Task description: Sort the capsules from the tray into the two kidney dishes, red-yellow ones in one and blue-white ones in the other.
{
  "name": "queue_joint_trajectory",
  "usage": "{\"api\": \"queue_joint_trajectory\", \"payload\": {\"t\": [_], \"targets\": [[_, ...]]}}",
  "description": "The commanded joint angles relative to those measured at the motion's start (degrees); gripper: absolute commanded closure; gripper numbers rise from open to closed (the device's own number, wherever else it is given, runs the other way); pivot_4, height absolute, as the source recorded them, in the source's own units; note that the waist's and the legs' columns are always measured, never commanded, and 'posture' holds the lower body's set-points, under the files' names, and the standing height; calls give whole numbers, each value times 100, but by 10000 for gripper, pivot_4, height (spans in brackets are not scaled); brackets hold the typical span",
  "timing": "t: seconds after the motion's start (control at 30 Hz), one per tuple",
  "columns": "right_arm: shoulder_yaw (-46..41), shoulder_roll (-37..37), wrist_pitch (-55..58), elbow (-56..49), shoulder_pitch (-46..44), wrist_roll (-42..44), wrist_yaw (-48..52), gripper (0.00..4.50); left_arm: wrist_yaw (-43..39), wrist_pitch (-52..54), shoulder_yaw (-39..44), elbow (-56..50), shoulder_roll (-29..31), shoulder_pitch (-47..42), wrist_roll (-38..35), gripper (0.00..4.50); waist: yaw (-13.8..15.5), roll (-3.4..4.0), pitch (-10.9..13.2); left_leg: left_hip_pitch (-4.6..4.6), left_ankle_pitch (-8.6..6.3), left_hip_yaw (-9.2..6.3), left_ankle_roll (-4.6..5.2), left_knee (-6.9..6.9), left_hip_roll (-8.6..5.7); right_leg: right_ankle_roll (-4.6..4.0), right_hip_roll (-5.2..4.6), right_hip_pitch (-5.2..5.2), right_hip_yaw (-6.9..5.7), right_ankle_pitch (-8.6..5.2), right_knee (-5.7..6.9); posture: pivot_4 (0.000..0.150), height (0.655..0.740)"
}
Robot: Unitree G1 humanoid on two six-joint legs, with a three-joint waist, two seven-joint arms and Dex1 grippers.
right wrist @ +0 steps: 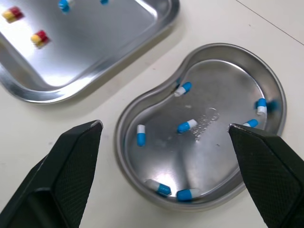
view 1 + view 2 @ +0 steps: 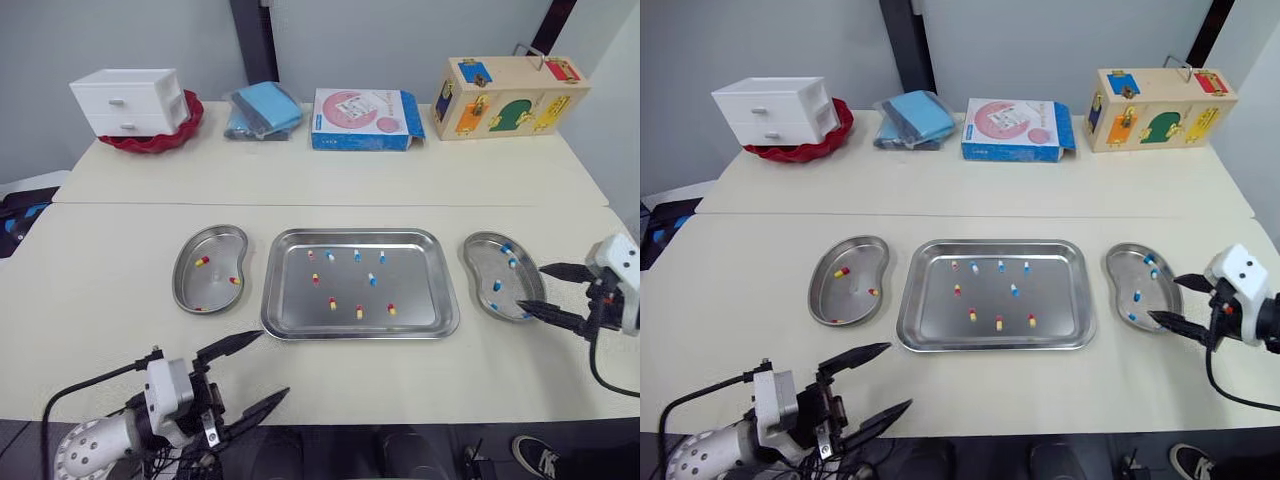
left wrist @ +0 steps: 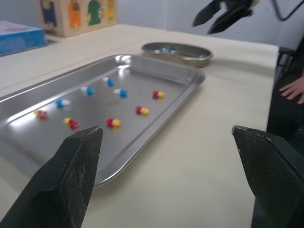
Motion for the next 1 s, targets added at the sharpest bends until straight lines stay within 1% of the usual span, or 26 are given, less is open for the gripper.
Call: {"api": "queue_joint_trajectory", "payload": {"t": [0.03,0.13,0.23,0.33,0.4,0.6,0.77,0.87,1.0], "targets": [[-556,-35,-451,-173,566,130,599,375,280,522,780,91,330,39,-163,0,32,0,0,2,0,-2,0,0,1,0,1,3,-2,0,-2,1500,7400],[-760,-62,-988,83,1257,-94,1076,375,235,1144,1593,668,943,58,-135,0,46,-6,2,15,0,0,0,1,0,0,0,16,-1,0,-5,1500,7400],[-744,-152,-1496,498,1541,-364,1259,375,-40,1553,2137,1443,1522,132,63,0,37,-5,4,35,-1,5,0,-3,2,0,3,29,3,-1,-12,1500,7400],[-626,-139,-1854,866,1568,-500,1320,375,-312,1644,2357,2192,1965,66,339,0,-17,-6,5,47,-1,17,0,-5,2,1,1,35,14,-1,-20,1500,7400],[-537,-110,-2000,984,1520,-530,1306,375,-425,1630,2397,2574,2129,-62,473,0,-50,-7,6,54,-1,19,0,-8,3,1,2,41,15,-2,-21,1500,7400],[-444,-10,-2150,1066,1414,-462,1282,375,-740,1672,2345,3054,2359,-274,760,0,-73,-7,7,53,-1,19,-1,-13,4,1,2,40,15,-1,-24,1500,7400],[-439,37,-2167,1004,1460,-405,1317,375,-913,1581,2279,3248,2388,-521,883,0,-73,-7,7,52,-1,19,-1,-16,4,1,2,41,15,-1,-28,1500,7400],[-447,140,-2159,804,1581,-333,1321,375,-1008,1511,2232,3345,2406,-771,922,0,-68,-7,6,52,-1,18,-1,-15,5,1,2,43,13,-1,-27,1500,7400],[-393,417,-1958,70,1908,-67,1207,375,-1217,1665,2023,2986,2443,-1094,837,0,-60,-7,6,52,-1,17,-1,-16,5,1,1,46,12,-1,-29,1500,7400]]}}
